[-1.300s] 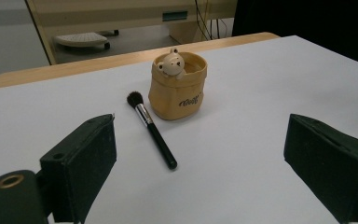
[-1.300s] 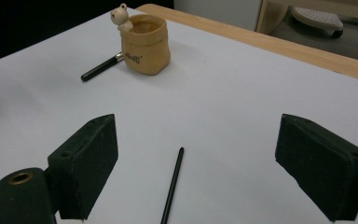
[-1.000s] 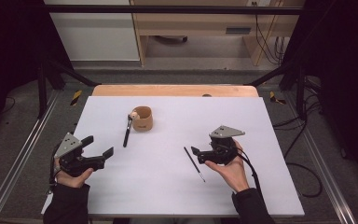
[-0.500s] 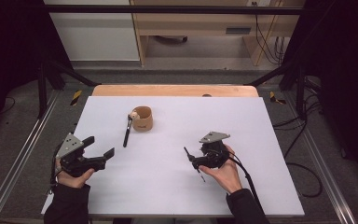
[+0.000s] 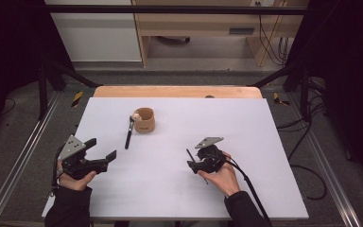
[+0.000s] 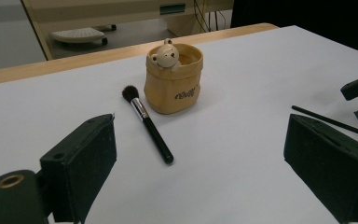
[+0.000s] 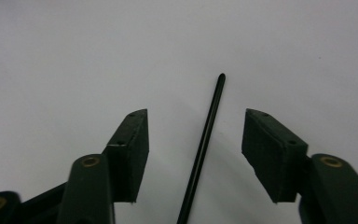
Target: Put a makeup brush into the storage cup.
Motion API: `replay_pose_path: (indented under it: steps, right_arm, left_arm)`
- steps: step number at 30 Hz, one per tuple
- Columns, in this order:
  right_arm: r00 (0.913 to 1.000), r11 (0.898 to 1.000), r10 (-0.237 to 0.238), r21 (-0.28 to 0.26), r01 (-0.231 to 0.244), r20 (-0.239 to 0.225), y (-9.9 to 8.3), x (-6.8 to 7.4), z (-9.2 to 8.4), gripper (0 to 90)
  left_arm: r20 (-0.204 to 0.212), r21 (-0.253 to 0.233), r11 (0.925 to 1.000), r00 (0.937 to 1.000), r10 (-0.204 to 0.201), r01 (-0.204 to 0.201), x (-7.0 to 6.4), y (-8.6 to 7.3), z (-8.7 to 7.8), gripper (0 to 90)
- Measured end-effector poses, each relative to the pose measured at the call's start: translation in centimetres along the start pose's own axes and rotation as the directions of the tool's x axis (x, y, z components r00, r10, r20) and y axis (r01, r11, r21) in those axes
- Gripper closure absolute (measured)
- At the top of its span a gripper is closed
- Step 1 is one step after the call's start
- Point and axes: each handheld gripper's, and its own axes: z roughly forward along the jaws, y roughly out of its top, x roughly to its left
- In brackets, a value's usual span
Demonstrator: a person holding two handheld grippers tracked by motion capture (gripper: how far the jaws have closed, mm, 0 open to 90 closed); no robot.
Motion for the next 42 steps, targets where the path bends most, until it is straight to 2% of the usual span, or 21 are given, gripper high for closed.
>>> replay_pose_path:
  steps: [5,6,7,10,16,17,24,30,42]
  right_arm:
    - [1.0000,0.999,-0.009,0.050,0.009,0.004,-0.3,0.1,0.8,52.1]
    - [1.0000,0.998,0.007,0.060,-0.007,0.002,-0.3,0.1,0.9,53.3]
    - [1.0000,0.998,-0.001,0.067,0.001,-0.002,-0.4,0.0,1.1,54.2]
    - [0.9998,0.996,0.018,0.091,-0.017,-0.001,-0.6,0.0,1.3,56.8]
    - [1.0000,0.993,0.002,0.114,-0.002,0.001,-0.7,0.1,1.8,63.8]
    - [1.0000,0.993,-0.010,0.116,0.010,0.000,-0.8,0.1,1.9,64.9]
    - [1.0000,0.992,-0.002,0.122,0.001,0.009,-0.8,0.0,1.8,73.5]
    - [0.9999,0.991,-0.014,0.130,0.014,0.000,-0.8,0.1,1.7,81.8]
    - [0.9995,0.991,-0.031,0.132,0.031,-0.008,-0.9,-0.1,1.6,85.2]
  left_arm:
    - [0.001,-0.002,1.0000,1.0000,-0.002,0.002,0.0,0.0,0.0,8.4]
    - [0.001,-0.001,1.0000,1.0000,-0.001,0.001,0.0,0.0,0.0,8.3]
    - [0.001,-0.002,1.0000,1.0000,-0.002,0.002,0.0,0.0,0.0,8.4]
    - [0.001,-0.001,1.0000,1.0000,-0.001,0.001,0.0,0.0,0.0,8.4]
    - [0.001,-0.001,1.0000,1.0000,-0.002,0.002,0.0,0.0,0.0,8.5]
    - [0.002,-0.001,1.0000,1.0000,-0.002,0.002,0.0,0.0,0.0,8.5]
    - [0.002,0.000,1.0000,1.0000,-0.002,0.002,0.0,0.0,0.0,8.6]
    - [0.002,0.004,1.0000,1.0000,0.002,-0.002,-0.1,0.0,0.1,8.6]
    - [0.002,0.004,1.0000,1.0000,0.003,-0.003,-0.1,0.0,0.1,8.7]
